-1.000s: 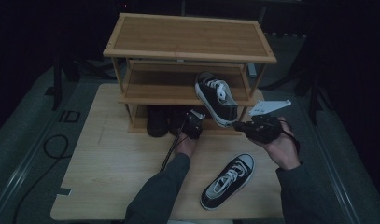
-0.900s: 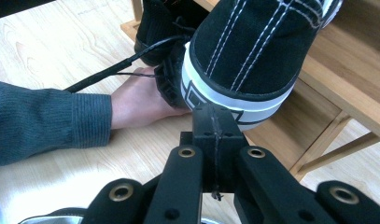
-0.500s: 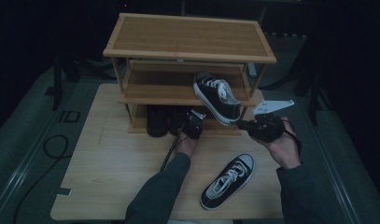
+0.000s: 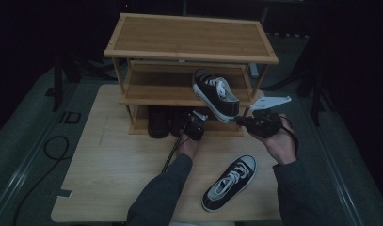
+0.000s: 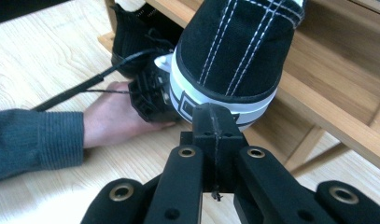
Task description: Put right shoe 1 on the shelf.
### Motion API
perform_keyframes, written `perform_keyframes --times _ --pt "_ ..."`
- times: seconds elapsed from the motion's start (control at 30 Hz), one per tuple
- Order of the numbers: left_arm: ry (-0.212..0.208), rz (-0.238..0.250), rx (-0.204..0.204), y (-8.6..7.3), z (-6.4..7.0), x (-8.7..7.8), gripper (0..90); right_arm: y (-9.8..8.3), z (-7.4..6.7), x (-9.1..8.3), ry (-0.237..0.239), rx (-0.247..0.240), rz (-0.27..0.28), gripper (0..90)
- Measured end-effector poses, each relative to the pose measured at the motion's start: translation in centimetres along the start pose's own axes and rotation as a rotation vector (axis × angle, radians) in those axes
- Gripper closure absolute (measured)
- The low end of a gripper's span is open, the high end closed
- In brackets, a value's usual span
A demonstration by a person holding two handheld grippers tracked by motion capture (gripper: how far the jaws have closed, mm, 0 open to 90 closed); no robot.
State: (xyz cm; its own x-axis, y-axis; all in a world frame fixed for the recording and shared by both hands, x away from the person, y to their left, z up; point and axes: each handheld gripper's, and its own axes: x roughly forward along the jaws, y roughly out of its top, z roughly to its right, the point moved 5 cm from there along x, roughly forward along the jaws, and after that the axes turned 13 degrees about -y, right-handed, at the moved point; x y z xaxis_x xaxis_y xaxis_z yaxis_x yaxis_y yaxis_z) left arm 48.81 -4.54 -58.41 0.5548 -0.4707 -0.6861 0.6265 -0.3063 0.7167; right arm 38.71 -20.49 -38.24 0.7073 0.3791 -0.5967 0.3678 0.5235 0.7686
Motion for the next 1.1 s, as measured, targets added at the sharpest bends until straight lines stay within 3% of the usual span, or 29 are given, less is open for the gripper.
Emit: perform_keyframes --times 0.23,0.37,0.53,0.9,1.1 --pt "0.004 0.010 -0.012 0.0 0.1 0.1 90.0 0.7 0.2 0.6 -0.013 0.012 0.013 90.0" --pt "0.005 0.011 -0.002 0.0 0.1 0.0 90.0 1.0 -0.2 1.1 0.032 0.023 0.023 90.0" --pt "0.009 0.017 -0.003 0.0 0.1 0.1 90.0 1.9 -1.5 1.7 0.071 0.003 0.035 90.0" --pt "0.007 0.017 -0.002 0.0 0.1 0.1 90.0 2.5 -2.0 2.7 0.040 -0.021 0.025 90.0" --pt "0.003 0.019 0.002 0.0 0.1 0.1 90.0 2.8 -2.2 3.9 0.040 0.004 0.039 90.0"
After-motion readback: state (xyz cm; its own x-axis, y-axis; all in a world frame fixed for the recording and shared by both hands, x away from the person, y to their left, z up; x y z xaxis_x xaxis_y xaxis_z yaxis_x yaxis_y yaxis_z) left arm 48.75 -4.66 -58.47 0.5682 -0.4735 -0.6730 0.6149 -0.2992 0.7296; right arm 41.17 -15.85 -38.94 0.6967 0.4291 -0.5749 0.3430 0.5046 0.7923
